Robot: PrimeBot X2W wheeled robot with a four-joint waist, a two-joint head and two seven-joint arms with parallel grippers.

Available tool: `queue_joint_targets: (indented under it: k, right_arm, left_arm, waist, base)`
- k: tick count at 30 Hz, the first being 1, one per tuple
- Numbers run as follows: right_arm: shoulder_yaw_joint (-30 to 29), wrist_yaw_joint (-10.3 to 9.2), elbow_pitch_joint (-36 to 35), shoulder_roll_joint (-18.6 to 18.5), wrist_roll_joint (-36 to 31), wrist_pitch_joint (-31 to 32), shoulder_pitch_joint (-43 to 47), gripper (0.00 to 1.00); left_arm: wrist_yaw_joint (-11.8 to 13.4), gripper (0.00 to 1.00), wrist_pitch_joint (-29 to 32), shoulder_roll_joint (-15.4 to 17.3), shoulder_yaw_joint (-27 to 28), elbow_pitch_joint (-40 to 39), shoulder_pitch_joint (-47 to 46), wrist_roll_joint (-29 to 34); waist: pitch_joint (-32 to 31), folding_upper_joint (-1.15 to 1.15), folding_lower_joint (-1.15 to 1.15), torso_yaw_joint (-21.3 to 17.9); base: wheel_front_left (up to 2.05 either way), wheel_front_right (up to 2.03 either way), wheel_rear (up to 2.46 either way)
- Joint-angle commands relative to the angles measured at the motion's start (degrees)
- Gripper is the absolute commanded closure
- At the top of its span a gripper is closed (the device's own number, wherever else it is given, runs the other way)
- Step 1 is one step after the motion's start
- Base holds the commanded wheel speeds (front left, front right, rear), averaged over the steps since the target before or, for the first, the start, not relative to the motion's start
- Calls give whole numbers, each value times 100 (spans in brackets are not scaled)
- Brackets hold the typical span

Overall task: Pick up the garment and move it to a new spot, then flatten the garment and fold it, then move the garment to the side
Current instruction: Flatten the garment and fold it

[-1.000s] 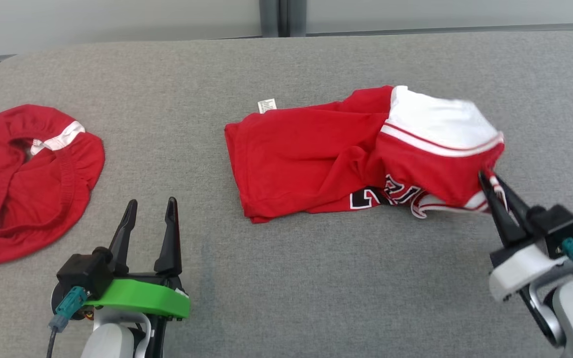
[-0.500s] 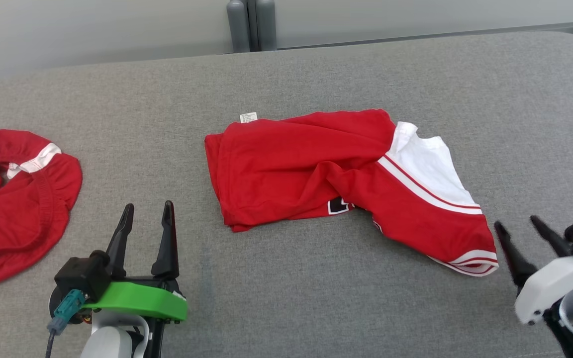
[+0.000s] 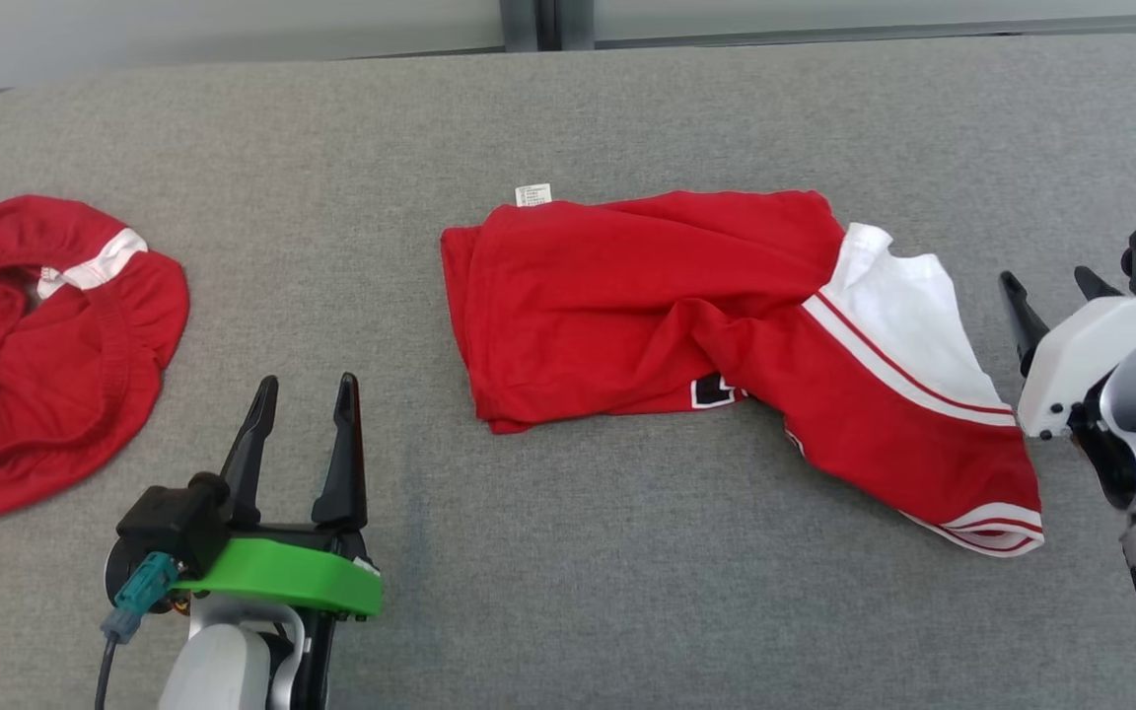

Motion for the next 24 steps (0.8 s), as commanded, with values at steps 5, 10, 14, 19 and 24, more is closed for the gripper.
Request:
queue_joint_targets:
  k: [5,10,14,19,24]
  right_arm:
    - [69,-8,837,54,-224,-234,-582,0]
    - [212,-8,1408,68,-218,-307,-850,0]
    - [490,-4,1827,124,-82,-335,-908,0]
    - [1081,26,2081,181,254,-366,-904,100]
    - [1164,-7,2007,-146,301,-1038,-1164,100]
  left_arm:
    - [-16,0,1,27,-6,-24,-196,43]
    - [-16,0,1,16,-18,-76,-242,48]
    - [-16,0,1,6,-16,-91,-275,62]
    - [-16,0,2,-5,39,-105,-304,121]
    - [-16,0,2,-10,88,-109,-283,157]
  waist:
    - [416,0,0,377]
    - [595,0,0,462]
    - [659,0,0,491]
    - [640,0,0,469]
    - [531,0,0,413]
  base:
    - [0,0,0]
    - [0,0,0]
    - [0,0,0]
    - [0,0,0]
    - [0,0,0]
